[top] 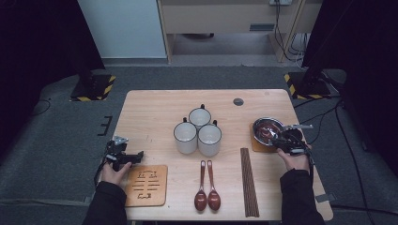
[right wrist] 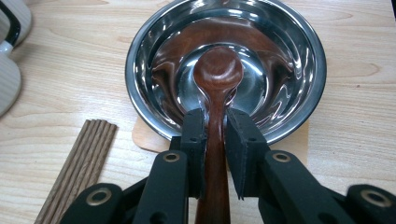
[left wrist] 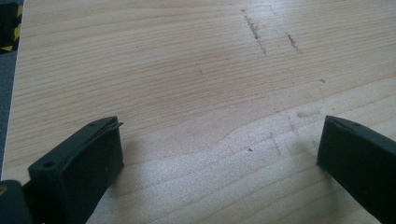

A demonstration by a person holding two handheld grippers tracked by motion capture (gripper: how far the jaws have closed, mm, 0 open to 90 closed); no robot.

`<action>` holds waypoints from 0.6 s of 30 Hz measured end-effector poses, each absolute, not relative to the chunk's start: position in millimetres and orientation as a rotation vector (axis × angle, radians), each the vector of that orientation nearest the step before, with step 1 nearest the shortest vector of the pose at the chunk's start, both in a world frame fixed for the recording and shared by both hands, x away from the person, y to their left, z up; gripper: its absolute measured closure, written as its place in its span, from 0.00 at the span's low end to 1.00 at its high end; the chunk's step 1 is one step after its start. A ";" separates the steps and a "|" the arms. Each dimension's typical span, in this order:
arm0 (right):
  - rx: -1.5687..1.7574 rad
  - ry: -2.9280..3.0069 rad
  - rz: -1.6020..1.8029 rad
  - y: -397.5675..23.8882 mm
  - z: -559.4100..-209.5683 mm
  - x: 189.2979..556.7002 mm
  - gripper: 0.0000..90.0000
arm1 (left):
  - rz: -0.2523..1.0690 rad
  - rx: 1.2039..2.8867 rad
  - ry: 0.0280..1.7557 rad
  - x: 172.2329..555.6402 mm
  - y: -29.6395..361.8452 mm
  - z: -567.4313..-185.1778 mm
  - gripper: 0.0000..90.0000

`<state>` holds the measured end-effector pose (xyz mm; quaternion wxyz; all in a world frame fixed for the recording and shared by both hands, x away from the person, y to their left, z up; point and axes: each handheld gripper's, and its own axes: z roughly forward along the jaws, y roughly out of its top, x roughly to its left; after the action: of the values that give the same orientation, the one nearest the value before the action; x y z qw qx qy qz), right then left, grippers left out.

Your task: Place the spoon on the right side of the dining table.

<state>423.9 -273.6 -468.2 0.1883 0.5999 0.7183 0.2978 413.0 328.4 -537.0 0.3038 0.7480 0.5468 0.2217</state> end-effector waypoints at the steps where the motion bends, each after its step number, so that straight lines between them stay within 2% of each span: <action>1: 1.682 2.023 0.841 -273.5 -468.0 423.4 0.86 | 0.587 1.982 1.448 413.0 328.5 -537.0 0.00; 8: 1.678 2.040 0.837 -268.8 -468.8 421.1 0.86 | 0.587 1.982 1.449 413.0 328.5 -537.0 0.00; 18: 1.616 2.010 0.891 -266.5 -456.9 416.2 0.79 | 0.587 1.982 1.449 413.0 328.5 -537.0 0.00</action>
<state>416.2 -266.5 -456.9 0.2050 0.5795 0.7211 0.3196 413.0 328.5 -537.0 0.3037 0.7481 0.5468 0.2217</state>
